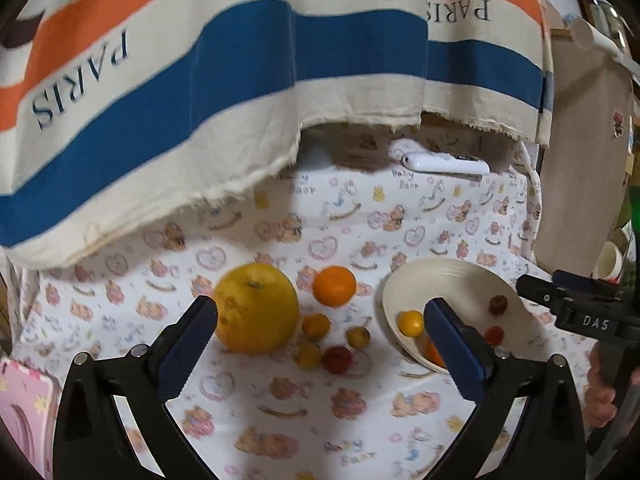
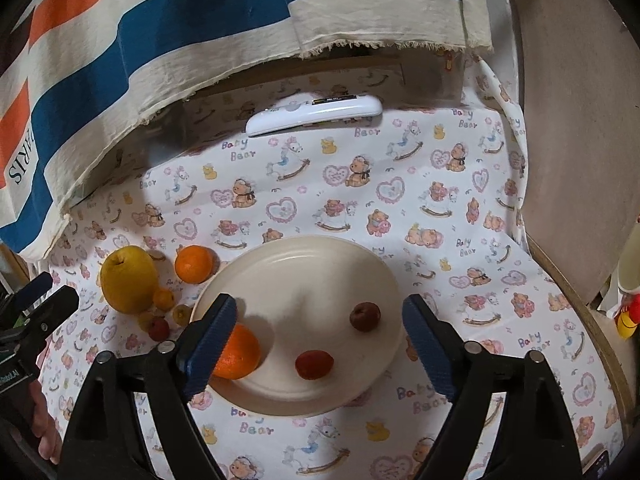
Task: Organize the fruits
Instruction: 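Move both tools back from the plate toward the row of fruits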
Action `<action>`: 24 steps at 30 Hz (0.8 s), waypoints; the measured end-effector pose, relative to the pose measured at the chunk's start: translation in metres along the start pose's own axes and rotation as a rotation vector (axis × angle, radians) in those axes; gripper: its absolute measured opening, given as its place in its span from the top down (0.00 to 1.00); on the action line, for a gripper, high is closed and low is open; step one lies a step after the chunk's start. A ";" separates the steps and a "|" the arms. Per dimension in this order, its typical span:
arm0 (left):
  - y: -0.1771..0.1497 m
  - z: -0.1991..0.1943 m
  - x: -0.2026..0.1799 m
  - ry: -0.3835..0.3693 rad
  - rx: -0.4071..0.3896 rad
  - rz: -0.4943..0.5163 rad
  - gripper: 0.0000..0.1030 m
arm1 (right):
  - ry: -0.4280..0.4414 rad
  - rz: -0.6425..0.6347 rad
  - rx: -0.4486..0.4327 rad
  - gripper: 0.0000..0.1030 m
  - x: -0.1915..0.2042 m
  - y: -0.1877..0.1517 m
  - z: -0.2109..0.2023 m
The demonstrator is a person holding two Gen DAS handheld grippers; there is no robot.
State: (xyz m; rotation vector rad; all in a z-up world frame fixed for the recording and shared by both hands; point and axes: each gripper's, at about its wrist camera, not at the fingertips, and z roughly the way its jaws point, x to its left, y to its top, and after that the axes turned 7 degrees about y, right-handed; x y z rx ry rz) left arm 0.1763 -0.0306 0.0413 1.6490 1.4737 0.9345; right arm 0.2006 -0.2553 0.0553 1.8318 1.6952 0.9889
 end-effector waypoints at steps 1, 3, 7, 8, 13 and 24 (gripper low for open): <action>-0.001 -0.001 0.000 0.017 -0.025 0.007 0.01 | -0.006 -0.005 -0.008 0.13 0.001 0.000 0.000; -0.005 -0.005 0.002 0.002 -0.085 0.003 0.01 | -0.023 -0.023 -0.026 0.13 0.003 -0.001 0.000; -0.012 -0.009 0.011 -0.039 -0.143 -0.058 0.01 | -0.033 -0.048 -0.055 0.13 0.008 -0.003 0.000; -0.011 -0.007 0.010 -0.032 -0.123 -0.054 0.01 | -0.019 -0.054 -0.064 0.13 0.008 -0.004 0.000; -0.014 0.008 0.015 -0.037 -0.056 -0.073 0.01 | 0.016 -0.058 -0.075 0.12 0.010 -0.006 -0.002; -0.021 0.023 0.035 0.005 -0.037 -0.126 0.01 | 0.022 -0.095 -0.113 0.01 0.018 -0.007 -0.010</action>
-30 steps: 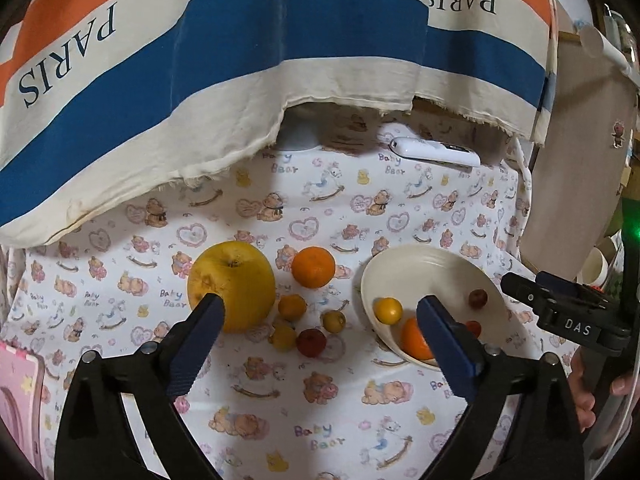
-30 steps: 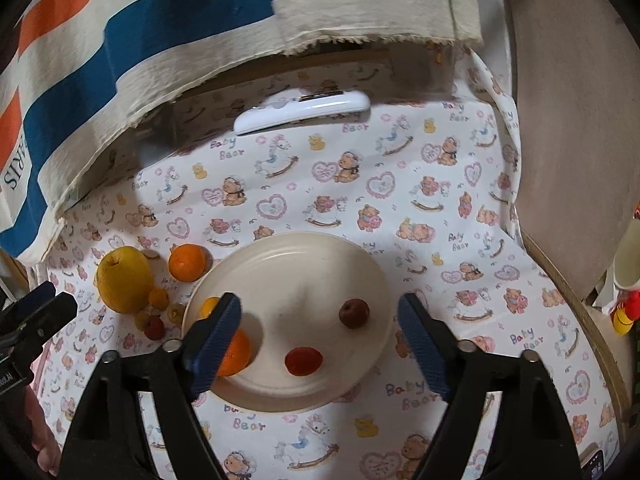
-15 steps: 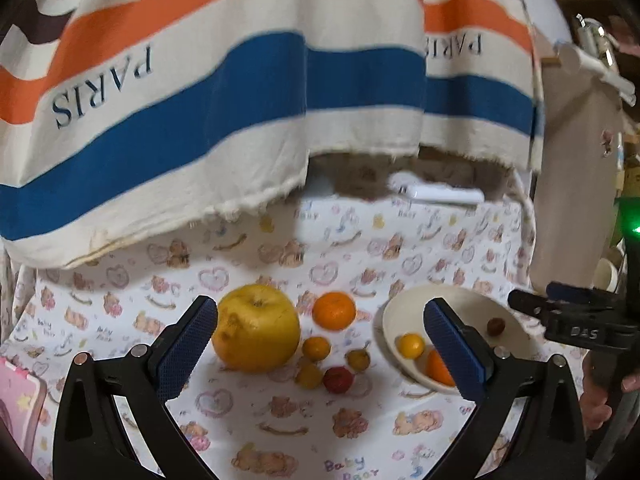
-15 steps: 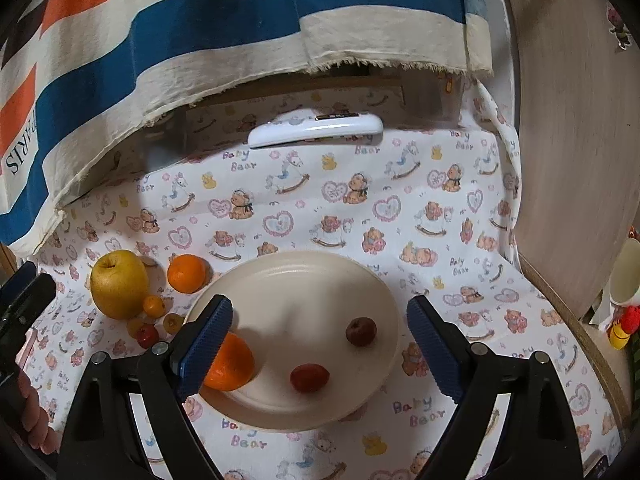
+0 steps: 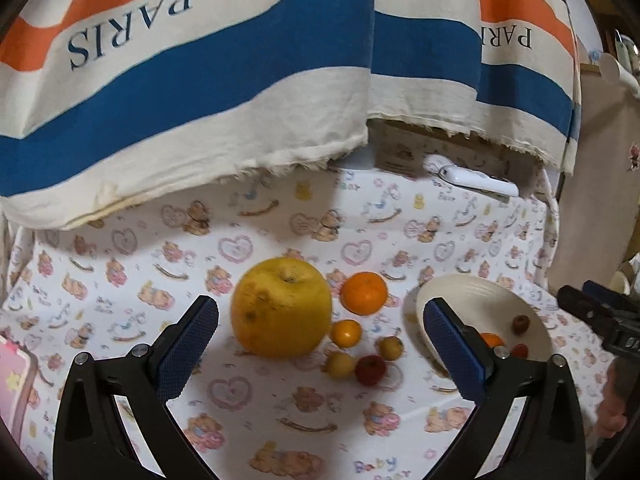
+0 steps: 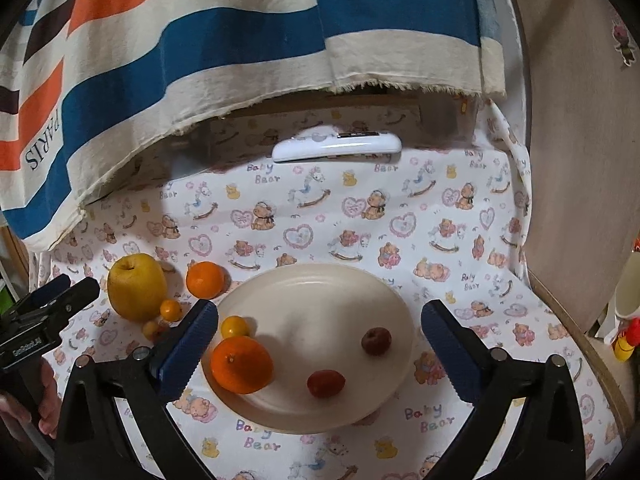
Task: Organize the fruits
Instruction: 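Move both tools back from the plate toward the row of fruits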
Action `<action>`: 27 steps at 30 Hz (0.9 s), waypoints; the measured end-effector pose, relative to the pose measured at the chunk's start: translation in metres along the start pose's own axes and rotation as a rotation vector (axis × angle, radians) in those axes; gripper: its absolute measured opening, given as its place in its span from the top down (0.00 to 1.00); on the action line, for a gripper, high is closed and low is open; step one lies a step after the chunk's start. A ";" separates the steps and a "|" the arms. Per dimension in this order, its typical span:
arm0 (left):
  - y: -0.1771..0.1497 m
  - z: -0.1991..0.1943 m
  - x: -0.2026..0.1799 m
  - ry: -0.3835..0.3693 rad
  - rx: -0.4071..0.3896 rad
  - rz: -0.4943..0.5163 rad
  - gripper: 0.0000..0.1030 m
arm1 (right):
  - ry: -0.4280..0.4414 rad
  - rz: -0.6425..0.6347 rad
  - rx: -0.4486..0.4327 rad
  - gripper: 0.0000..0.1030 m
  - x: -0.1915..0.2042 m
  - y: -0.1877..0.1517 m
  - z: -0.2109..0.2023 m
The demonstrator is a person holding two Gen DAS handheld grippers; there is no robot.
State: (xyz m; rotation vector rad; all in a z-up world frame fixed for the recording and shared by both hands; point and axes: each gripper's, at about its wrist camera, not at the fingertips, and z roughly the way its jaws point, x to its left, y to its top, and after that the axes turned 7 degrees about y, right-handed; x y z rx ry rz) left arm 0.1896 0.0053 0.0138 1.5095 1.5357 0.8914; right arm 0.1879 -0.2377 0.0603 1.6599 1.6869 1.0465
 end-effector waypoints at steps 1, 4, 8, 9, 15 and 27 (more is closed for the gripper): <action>-0.001 0.000 -0.001 0.002 -0.003 0.006 0.01 | 0.005 0.001 -0.001 0.01 0.001 0.000 0.000; 0.000 0.001 -0.002 0.019 -0.004 0.016 0.01 | 0.063 -0.006 -0.011 0.01 0.002 -0.002 -0.001; -0.003 0.006 -0.002 0.051 0.009 0.039 0.01 | 0.122 -0.017 -0.036 0.01 0.014 -0.002 -0.006; -0.004 0.008 -0.001 0.053 0.019 0.035 0.01 | 0.124 -0.028 -0.030 0.01 0.019 -0.001 -0.006; -0.007 0.024 0.013 0.063 0.126 -0.027 0.01 | 0.157 -0.078 0.108 0.01 0.048 0.009 0.017; -0.009 0.033 0.034 0.094 0.177 -0.146 0.01 | 0.280 -0.133 0.339 0.51 0.094 0.015 0.088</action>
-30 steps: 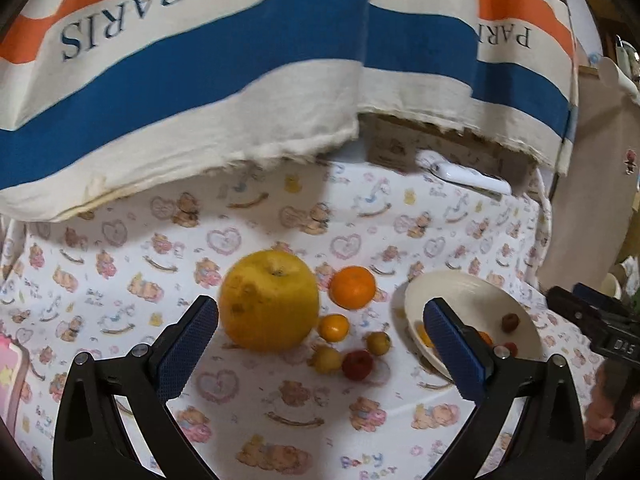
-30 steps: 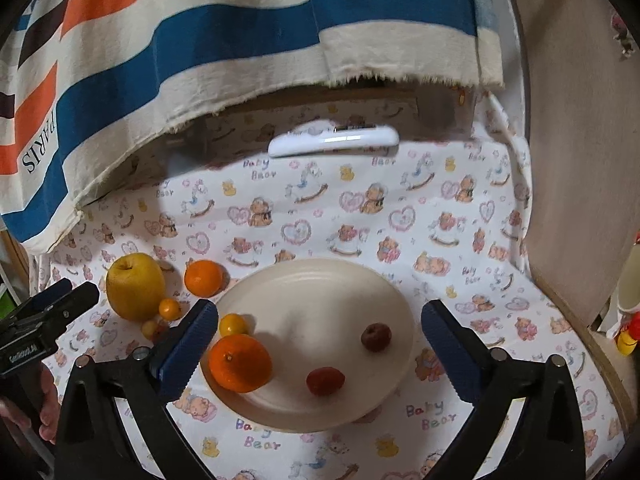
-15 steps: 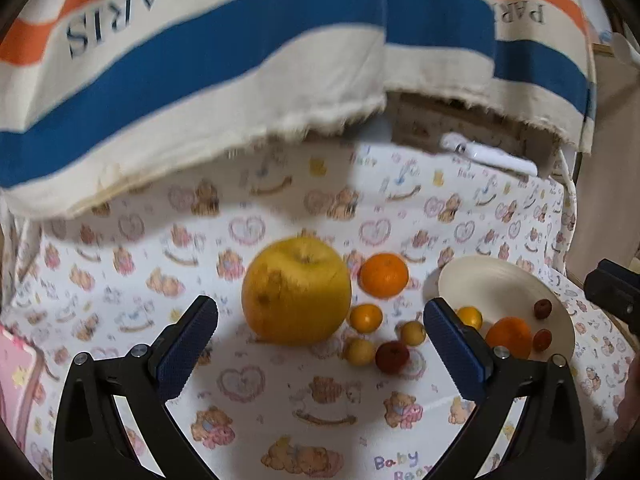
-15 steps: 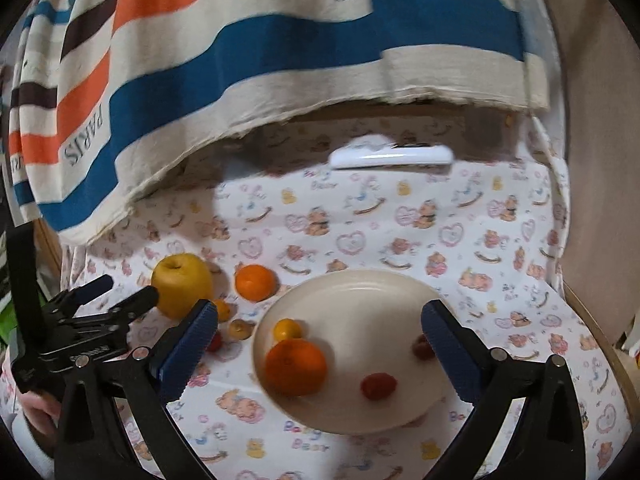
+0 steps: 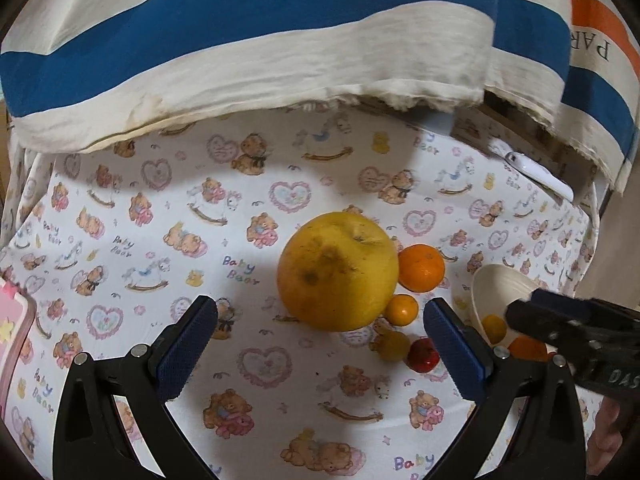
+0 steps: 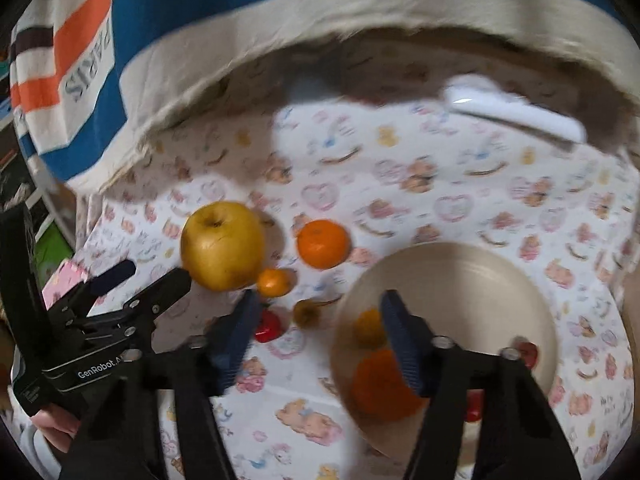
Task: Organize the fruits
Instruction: 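Move both tools back from the plate toward the row of fruits, then grasp the small red apple with the right tool and lift it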
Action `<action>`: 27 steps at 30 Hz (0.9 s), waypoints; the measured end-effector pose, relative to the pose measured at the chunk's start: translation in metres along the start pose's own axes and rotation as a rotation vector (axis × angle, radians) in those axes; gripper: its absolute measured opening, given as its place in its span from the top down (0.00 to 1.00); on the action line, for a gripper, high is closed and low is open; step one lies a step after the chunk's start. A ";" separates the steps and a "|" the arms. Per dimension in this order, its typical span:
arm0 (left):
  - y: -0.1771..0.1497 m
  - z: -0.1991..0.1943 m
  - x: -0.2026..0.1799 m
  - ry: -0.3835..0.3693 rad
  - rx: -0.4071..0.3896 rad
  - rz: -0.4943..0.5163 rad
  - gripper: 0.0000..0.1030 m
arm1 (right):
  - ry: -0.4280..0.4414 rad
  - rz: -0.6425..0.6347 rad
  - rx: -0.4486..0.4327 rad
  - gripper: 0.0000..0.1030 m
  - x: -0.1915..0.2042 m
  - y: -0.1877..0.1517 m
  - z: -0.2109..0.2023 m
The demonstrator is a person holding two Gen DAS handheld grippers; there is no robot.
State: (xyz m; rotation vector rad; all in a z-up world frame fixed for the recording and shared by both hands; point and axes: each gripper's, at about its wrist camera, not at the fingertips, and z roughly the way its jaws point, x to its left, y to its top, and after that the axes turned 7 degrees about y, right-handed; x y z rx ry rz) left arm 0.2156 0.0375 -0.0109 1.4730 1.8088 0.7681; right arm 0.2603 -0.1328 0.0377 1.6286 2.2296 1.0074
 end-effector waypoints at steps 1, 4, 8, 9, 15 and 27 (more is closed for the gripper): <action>0.000 0.001 0.000 0.008 0.002 -0.002 0.01 | 0.020 -0.003 0.021 0.57 0.001 0.001 0.005; 0.000 0.002 0.003 0.038 0.010 -0.015 0.01 | 0.073 -0.012 0.065 0.62 0.006 0.002 0.017; -0.001 0.005 0.011 0.069 0.023 -0.052 0.02 | 0.113 -0.041 0.102 0.63 0.012 0.001 0.032; -0.001 0.006 0.013 0.076 0.029 -0.065 0.03 | 0.114 -0.049 0.108 0.63 0.014 0.000 0.035; -0.003 0.010 0.025 0.087 0.062 -0.114 0.04 | 0.062 -0.106 0.145 0.63 0.030 -0.008 0.056; -0.003 0.007 0.016 0.089 0.039 -0.074 0.04 | 0.019 -0.112 0.178 0.72 0.034 -0.014 0.079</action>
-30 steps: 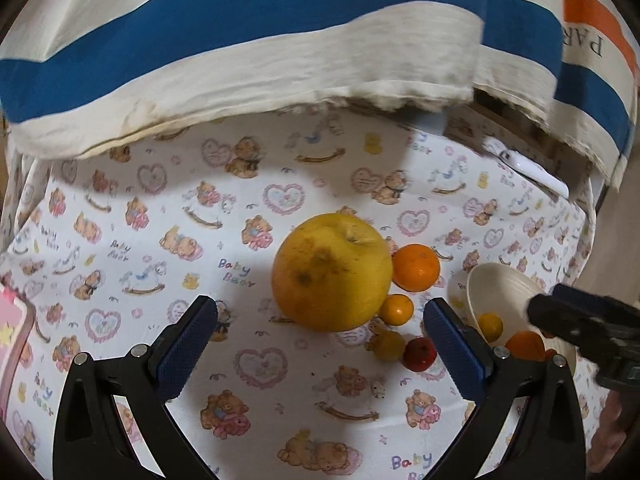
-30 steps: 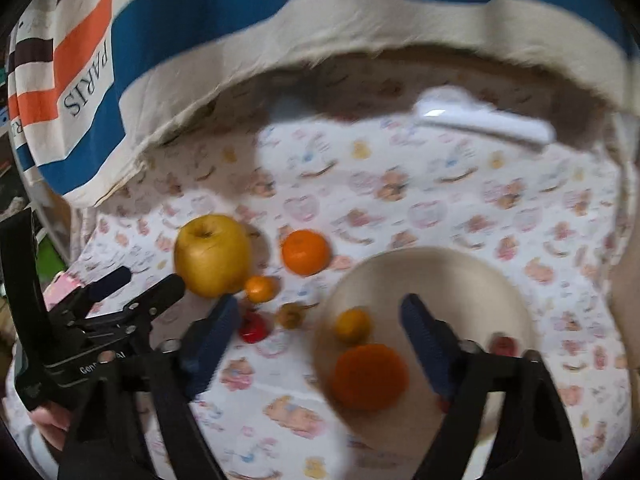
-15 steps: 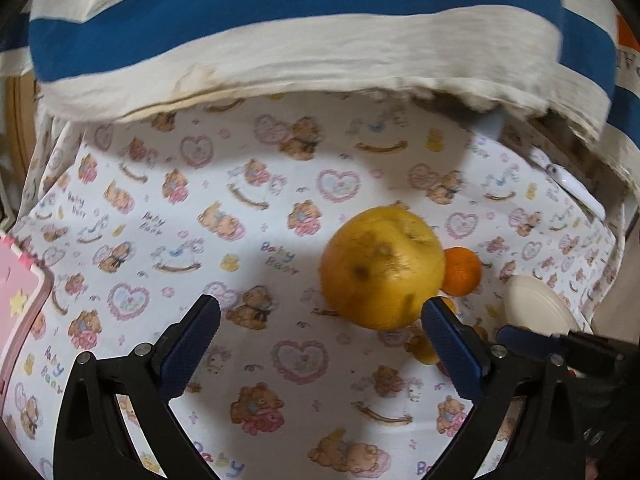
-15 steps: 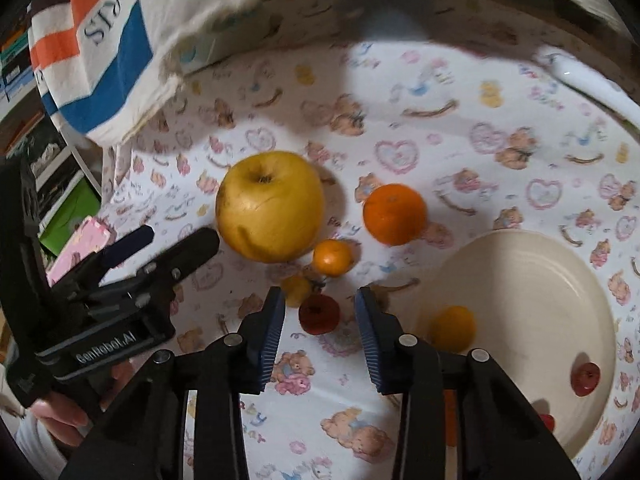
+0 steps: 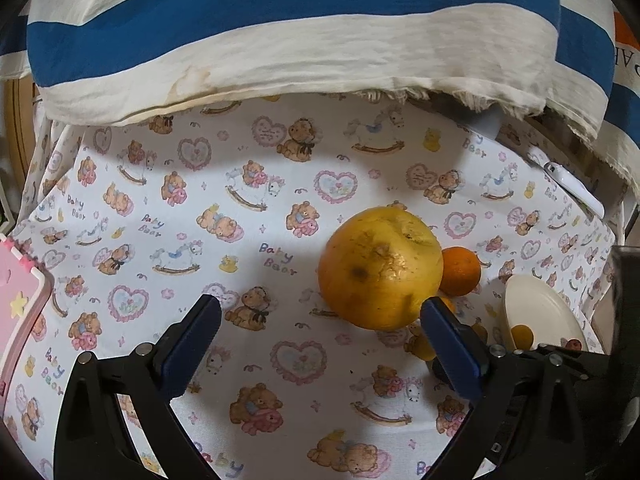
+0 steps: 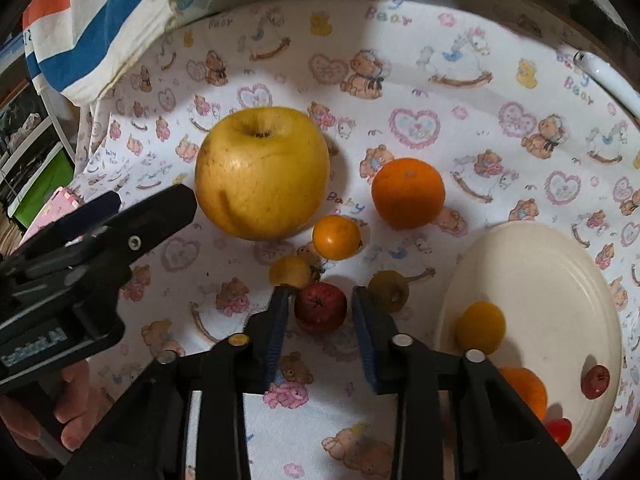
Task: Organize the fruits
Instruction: 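Grasp the small red apple with the right tool and lift it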
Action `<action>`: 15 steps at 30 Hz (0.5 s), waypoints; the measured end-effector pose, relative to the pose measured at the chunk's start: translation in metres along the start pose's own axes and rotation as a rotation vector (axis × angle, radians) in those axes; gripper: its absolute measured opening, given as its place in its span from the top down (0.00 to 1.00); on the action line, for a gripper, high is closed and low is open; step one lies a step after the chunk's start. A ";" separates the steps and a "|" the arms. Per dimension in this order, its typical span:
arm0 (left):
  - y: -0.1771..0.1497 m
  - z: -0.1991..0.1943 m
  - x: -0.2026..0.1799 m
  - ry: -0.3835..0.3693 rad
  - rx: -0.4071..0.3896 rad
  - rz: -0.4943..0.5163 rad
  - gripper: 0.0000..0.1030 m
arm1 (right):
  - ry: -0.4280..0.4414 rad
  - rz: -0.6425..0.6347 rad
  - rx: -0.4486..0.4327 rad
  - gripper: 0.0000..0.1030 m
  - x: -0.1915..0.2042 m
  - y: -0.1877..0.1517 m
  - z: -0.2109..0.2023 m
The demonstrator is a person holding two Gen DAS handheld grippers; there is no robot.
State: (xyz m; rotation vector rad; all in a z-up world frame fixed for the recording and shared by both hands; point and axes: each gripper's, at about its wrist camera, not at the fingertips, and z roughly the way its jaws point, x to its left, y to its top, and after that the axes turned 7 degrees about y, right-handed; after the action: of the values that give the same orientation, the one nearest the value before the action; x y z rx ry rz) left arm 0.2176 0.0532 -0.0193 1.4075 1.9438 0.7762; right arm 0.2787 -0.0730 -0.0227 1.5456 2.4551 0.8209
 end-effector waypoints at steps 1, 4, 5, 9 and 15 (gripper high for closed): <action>0.000 0.000 0.000 -0.001 -0.001 0.001 0.04 | 0.002 0.005 -0.006 0.72 0.000 0.000 0.000; 0.000 0.000 0.000 -0.003 0.000 0.001 0.04 | 0.014 0.006 -0.023 0.73 -0.001 -0.003 -0.004; 0.000 0.001 -0.001 -0.007 0.001 0.003 0.04 | 0.017 0.003 -0.039 0.73 -0.001 -0.006 -0.008; 0.000 0.001 -0.005 -0.029 0.006 0.027 0.08 | 0.019 0.004 -0.113 0.73 -0.004 -0.012 -0.028; -0.001 0.002 -0.017 -0.073 0.024 0.092 0.24 | -0.035 0.042 -0.288 0.73 -0.020 -0.025 -0.067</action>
State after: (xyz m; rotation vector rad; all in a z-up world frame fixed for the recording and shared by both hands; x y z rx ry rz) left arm 0.2224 0.0365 -0.0193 1.5277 1.8492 0.7356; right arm 0.2429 -0.1240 0.0175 1.4952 2.1703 1.0884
